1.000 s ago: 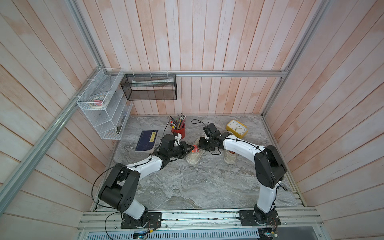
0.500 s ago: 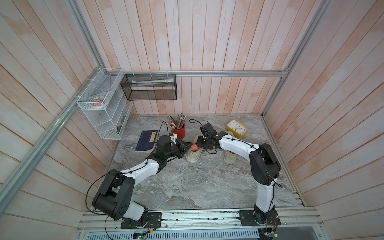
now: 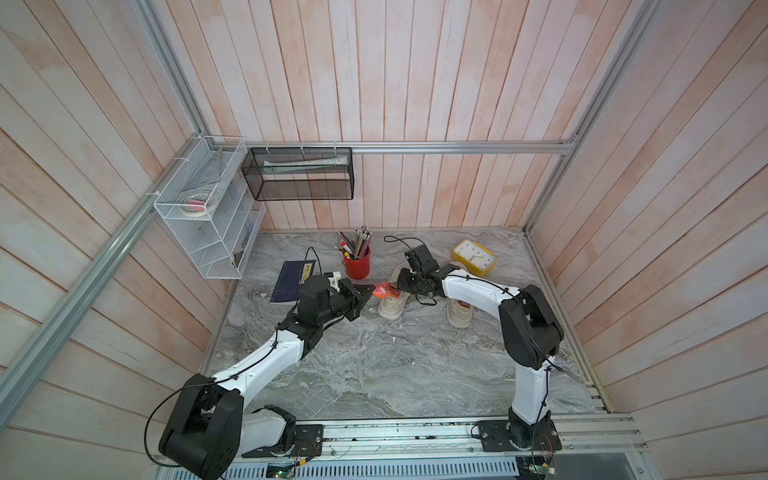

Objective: Remove the insole from the shoe
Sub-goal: Remove the insole from the shoe, then place the insole at the center of the board.

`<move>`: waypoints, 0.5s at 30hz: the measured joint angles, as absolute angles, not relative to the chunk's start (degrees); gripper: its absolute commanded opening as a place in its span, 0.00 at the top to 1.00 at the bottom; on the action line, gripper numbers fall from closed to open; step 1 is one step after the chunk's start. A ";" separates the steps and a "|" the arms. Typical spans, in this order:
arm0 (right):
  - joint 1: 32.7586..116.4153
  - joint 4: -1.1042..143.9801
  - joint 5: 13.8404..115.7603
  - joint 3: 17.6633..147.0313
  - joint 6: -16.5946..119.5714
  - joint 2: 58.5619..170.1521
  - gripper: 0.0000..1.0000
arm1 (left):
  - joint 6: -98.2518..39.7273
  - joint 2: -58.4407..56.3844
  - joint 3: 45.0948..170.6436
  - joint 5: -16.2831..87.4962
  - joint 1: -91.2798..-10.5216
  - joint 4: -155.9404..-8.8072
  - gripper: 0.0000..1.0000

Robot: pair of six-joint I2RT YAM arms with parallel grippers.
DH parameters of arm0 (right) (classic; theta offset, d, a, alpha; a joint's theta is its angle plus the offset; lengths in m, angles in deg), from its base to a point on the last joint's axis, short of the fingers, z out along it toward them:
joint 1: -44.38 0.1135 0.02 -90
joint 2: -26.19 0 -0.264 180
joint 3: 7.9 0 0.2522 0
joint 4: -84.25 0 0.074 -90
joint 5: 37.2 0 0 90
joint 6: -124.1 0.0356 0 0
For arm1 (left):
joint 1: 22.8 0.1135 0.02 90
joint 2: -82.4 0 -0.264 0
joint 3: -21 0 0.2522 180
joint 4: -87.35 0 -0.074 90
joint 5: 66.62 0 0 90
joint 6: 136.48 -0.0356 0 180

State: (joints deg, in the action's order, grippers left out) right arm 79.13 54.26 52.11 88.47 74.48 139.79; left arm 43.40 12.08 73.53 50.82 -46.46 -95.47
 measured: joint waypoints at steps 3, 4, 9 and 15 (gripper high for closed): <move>77.92 54.26 51.35 89.56 69.74 141.08 1.00 | 43.86 15.35 73.53 50.03 -46.46 -93.46 1.00; 77.53 54.21 51.30 90.00 68.32 141.52 1.00 | 43.99 16.34 73.53 49.88 -46.46 -92.89 1.00; 75.76 53.65 50.04 92.64 59.56 143.49 1.00 | 44.67 21.80 73.53 47.87 -46.46 -89.13 1.00; 74.69 51.70 49.56 95.44 54.59 144.71 0.64 | 45.94 25.89 73.33 45.51 -46.46 -85.83 1.00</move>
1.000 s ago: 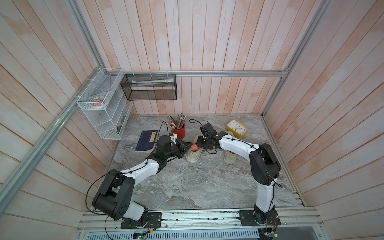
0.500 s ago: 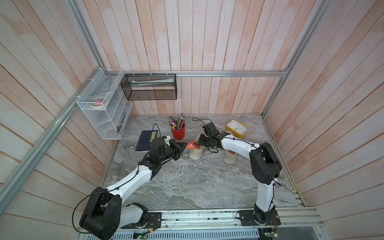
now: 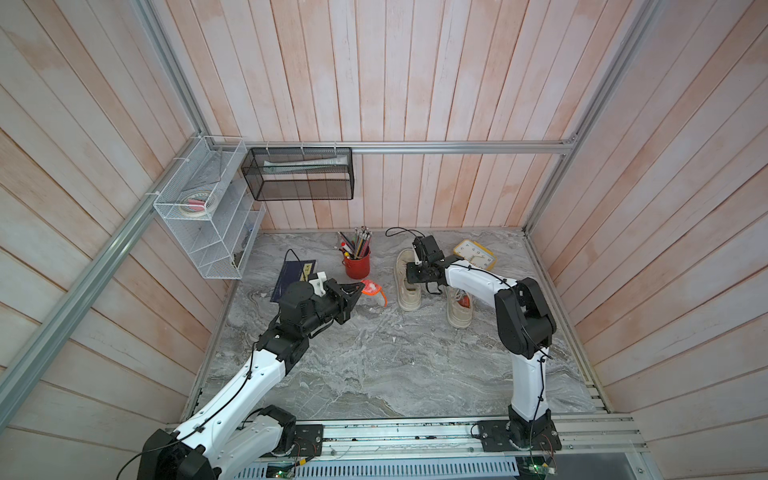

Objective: Remove the insole from the shoe
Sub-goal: Place the insole at the center of the board.

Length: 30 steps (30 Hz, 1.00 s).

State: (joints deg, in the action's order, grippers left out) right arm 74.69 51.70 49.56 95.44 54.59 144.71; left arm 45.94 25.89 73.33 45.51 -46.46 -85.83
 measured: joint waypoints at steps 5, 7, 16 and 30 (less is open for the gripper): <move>74.38 49.25 49.23 97.21 53.83 144.56 0.43 | 46.57 26.24 72.35 44.57 -46.46 -84.61 1.00; 74.30 47.83 49.42 97.21 53.79 143.75 0.40 | 46.55 25.26 72.35 44.22 -46.42 -84.76 1.00; 74.34 45.60 51.52 89.32 54.05 126.48 0.39 | 45.07 18.46 73.03 44.09 -41.30 -87.36 1.00; 74.34 46.02 51.85 76.79 56.89 117.59 0.39 | 48.98 34.11 61.99 43.02 -39.77 -62.58 0.96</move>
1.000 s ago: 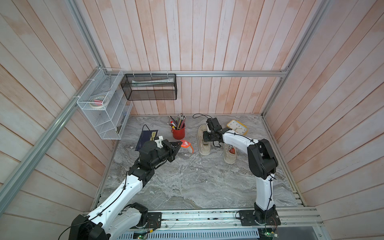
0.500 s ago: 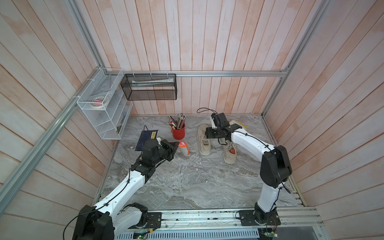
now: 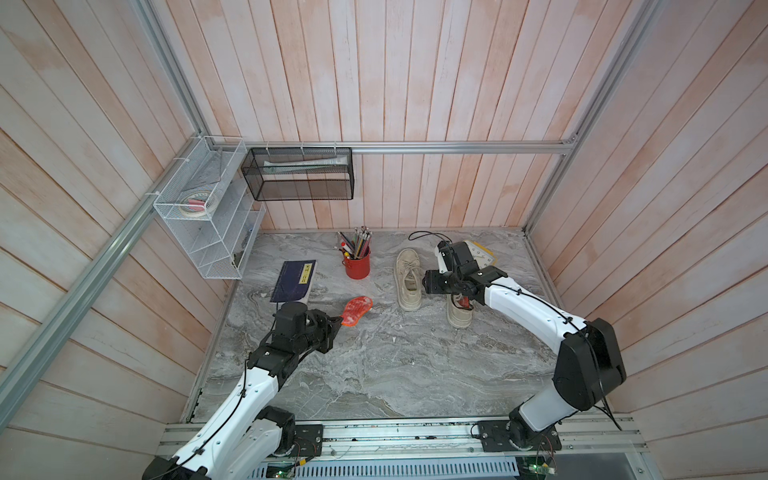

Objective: Remove the insole from the shoe
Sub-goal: Place the insole at the center of the board.

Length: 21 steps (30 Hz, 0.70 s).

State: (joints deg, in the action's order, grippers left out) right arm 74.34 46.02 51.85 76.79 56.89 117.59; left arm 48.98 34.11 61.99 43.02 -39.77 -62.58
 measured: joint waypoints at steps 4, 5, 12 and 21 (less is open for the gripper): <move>74.34 46.00 51.83 76.84 57.24 117.63 0.39 | 51.75 36.75 58.03 42.32 -40.56 -53.81 0.62; 74.34 46.00 51.83 76.84 57.33 117.63 0.39 | 52.37 36.77 57.62 42.16 -40.84 -52.04 0.49; 74.34 46.00 51.33 76.82 58.55 117.63 0.39 | 52.15 35.81 61.16 38.99 -43.36 -41.00 0.02; 74.12 45.97 47.89 74.76 62.57 116.32 0.41 | 28.19 29.91 78.27 26.84 -43.40 -40.17 0.01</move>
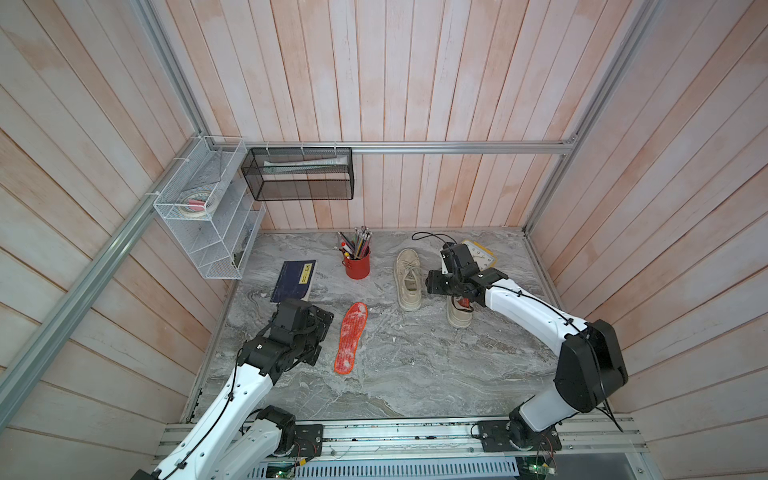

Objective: Remove the insole from the shoe
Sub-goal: Move the insole to the center of the board.

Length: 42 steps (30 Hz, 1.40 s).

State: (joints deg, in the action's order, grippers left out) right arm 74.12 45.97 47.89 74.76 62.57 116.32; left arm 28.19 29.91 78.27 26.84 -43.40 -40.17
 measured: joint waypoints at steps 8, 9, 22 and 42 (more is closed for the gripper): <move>72.88 46.21 44.68 71.55 65.81 110.70 0.42 | -6.58 9.45 85.20 26.56 -47.58 -45.16 0.03; 72.72 46.19 44.62 71.20 66.07 110.18 0.42 | -8.79 8.19 85.20 26.64 -48.32 -45.26 0.03; 71.91 44.60 44.48 68.42 67.64 106.51 0.41 | -27.17 -10.17 90.29 24.13 -51.66 -50.82 0.00; 71.35 44.42 43.94 64.84 69.92 103.10 0.41 | -33.12 -20.29 95.38 24.61 -47.90 -54.55 0.18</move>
State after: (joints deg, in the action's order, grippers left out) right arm 71.35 44.42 43.94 64.84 69.92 103.10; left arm -33.12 -20.29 95.38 24.61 -47.90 -54.55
